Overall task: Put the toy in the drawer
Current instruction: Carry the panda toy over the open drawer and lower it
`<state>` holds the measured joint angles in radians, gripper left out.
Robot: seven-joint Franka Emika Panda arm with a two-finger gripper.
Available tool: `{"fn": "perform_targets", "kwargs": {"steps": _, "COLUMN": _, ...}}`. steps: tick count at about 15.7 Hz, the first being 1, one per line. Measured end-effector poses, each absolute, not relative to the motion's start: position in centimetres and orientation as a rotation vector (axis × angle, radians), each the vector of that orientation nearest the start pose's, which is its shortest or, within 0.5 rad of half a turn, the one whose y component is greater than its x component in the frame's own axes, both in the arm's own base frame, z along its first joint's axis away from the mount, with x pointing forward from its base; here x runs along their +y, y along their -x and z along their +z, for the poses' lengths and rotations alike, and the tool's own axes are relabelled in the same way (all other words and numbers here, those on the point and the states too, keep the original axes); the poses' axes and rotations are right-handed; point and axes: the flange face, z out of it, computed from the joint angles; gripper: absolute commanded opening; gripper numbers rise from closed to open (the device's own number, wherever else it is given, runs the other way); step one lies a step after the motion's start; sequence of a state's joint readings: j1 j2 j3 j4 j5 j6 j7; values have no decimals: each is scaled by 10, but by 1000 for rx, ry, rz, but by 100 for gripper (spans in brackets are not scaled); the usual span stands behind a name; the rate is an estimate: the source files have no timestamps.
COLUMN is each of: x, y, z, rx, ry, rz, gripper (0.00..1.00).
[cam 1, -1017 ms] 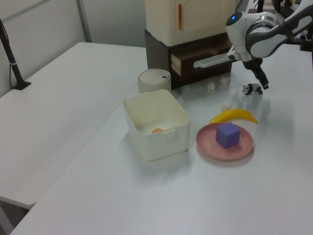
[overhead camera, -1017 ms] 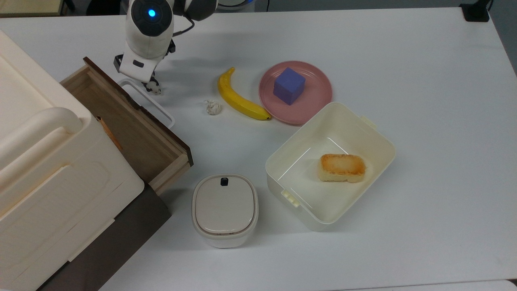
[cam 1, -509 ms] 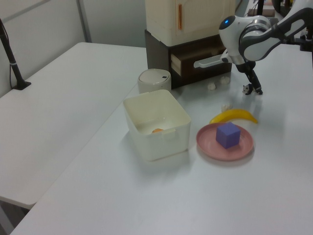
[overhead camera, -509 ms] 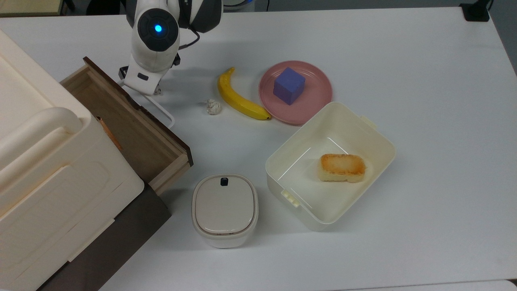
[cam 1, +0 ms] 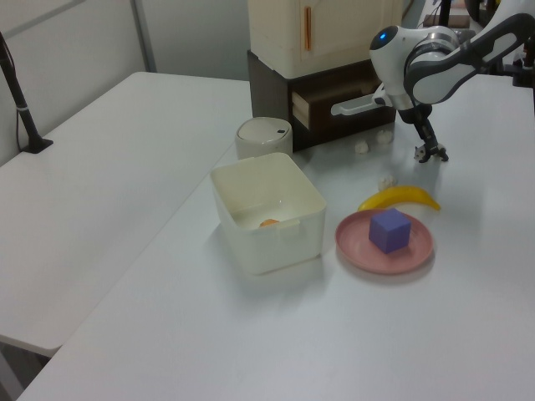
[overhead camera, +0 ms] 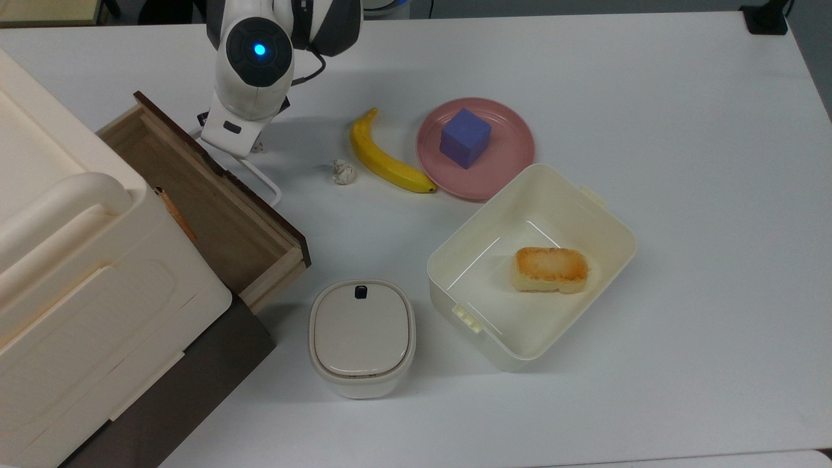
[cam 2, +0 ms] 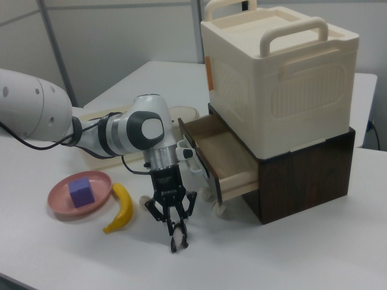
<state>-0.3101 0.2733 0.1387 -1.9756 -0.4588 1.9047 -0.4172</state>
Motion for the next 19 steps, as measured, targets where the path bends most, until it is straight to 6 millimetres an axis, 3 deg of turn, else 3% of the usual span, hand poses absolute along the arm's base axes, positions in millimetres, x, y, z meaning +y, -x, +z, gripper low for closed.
{"fn": "perform_targets", "kwargs": {"steps": 5, "x": -125, "y": -556, "z": 317, "rx": -739, "ry": 3210, "rz": 677, "gripper": 0}}
{"fn": "perform_targets", "kwargs": {"steps": 9, "x": -106, "y": -562, "z": 345, "rx": -702, "ry": 3198, "rz": 570, "gripper": 0}}
{"fn": "perform_targets", "kwargs": {"steps": 12, "x": -83, "y": -567, "z": 384, "rx": -652, "ry": 3171, "rz": 502, "gripper": 0}}
{"fn": "perform_targets", "kwargs": {"steps": 14, "x": -75, "y": -576, "z": 422, "rx": -585, "ry": 3141, "rz": 404, "gripper": 0}}
{"fn": "perform_targets", "kwargs": {"steps": 17, "x": -77, "y": -589, "z": 471, "rx": -469, "ry": 3102, "rz": 219, "gripper": 0}}
{"fn": "perform_targets", "kwargs": {"steps": 19, "x": -93, "y": -597, "z": 498, "rx": -306, "ry": 3070, "rz": 72, "gripper": 0}}
